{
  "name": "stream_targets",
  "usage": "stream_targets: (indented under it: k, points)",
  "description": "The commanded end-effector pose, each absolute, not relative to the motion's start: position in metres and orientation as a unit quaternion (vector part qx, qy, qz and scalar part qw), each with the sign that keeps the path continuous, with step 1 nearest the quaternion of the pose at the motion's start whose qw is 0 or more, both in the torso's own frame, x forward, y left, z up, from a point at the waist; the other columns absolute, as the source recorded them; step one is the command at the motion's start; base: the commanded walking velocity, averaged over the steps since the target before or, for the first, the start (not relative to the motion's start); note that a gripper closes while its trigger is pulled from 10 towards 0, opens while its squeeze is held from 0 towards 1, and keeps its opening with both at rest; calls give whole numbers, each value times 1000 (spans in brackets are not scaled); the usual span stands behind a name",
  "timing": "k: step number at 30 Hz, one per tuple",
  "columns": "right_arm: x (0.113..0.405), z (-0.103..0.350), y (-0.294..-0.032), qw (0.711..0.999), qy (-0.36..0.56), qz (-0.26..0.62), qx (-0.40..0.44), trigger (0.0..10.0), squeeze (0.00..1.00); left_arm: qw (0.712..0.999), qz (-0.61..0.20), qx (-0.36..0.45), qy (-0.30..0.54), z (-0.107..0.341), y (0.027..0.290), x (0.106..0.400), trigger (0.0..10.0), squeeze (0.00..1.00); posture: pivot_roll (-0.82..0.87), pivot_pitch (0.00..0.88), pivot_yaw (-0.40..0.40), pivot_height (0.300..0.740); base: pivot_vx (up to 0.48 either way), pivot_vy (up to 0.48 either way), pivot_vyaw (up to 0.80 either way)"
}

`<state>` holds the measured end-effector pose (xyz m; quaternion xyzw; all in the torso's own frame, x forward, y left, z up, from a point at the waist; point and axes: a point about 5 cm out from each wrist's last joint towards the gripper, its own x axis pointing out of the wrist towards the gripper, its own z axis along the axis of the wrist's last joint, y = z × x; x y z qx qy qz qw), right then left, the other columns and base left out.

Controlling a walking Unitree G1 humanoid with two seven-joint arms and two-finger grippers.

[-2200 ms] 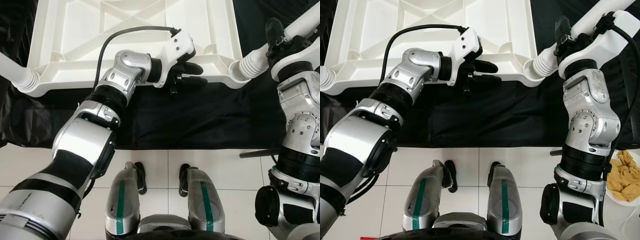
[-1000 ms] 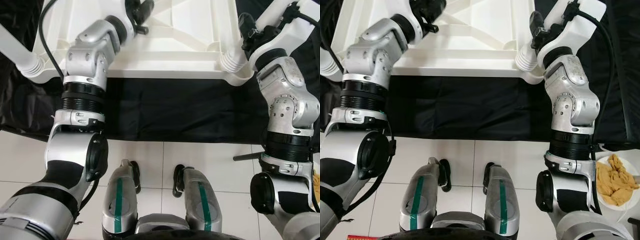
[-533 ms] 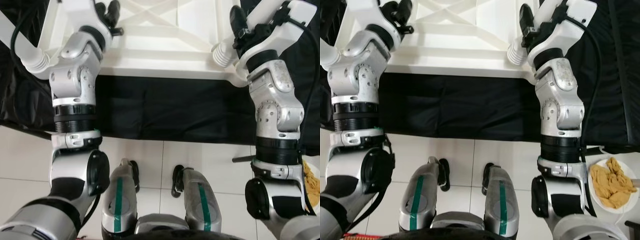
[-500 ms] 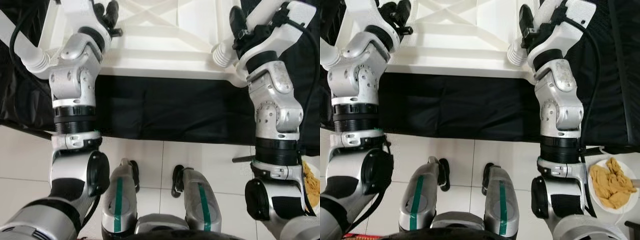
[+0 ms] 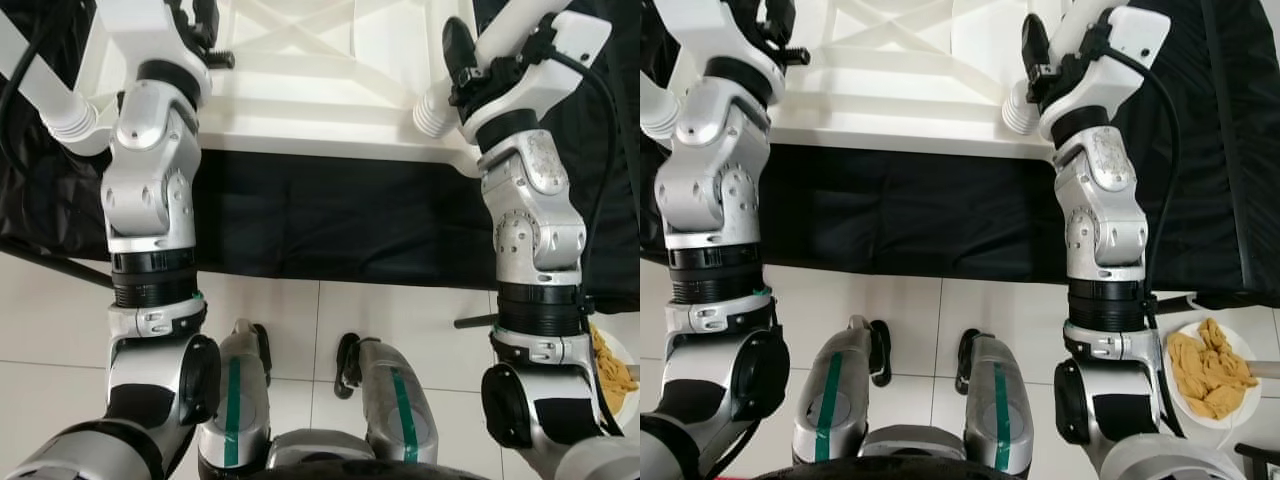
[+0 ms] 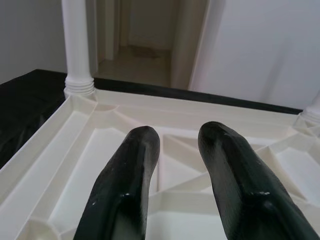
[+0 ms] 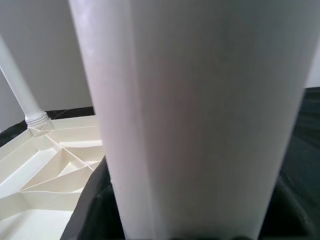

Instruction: Building children table

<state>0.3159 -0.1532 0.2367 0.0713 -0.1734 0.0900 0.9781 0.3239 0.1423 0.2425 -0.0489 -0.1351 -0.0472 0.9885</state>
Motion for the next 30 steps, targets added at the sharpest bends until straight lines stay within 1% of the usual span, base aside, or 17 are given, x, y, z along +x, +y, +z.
stream_targets:
  k: [1, 9, 15, 19, 25, 30]
  points:
    - [315, 235, -155, 978, -180, 83, 69, 10000, 0, 989, -33, -48, -135, 240, 141, 321, 10000, 0, 48, 109, -44, 740, 0, 0, 0]
    - [314, 232, -156, 979, -177, 75, 73, 10000, 0, 991, -29, -53, -121, 232, 138, 317, 10000, 0, 54, 129, -39, 740, 0, 0, 0]
    - [311, 228, -151, 979, -173, 71, 79, 10000, 0, 990, -24, -55, -127, 231, 142, 310, 10000, 0, 73, 151, -36, 740, 0, 0, 0]
    - [307, 222, -148, 980, -171, 72, 76, 10000, 0, 990, -13, -15, -142, 230, 145, 299, 10000, 0, 97, 159, -30, 740, 0, 0, 0]
    - [308, 222, -149, 980, -173, 70, 74, 10000, 0, 989, -10, -9, -145, 232, 148, 296, 10000, 0, 104, 169, -32, 740, 0, 0, 0]
    - [310, 225, -149, 979, -177, 69, 72, 10000, 0, 989, 11, 3, -148, 236, 155, 295, 10000, 0, 112, 173, -40, 740, 0, 0, 0]
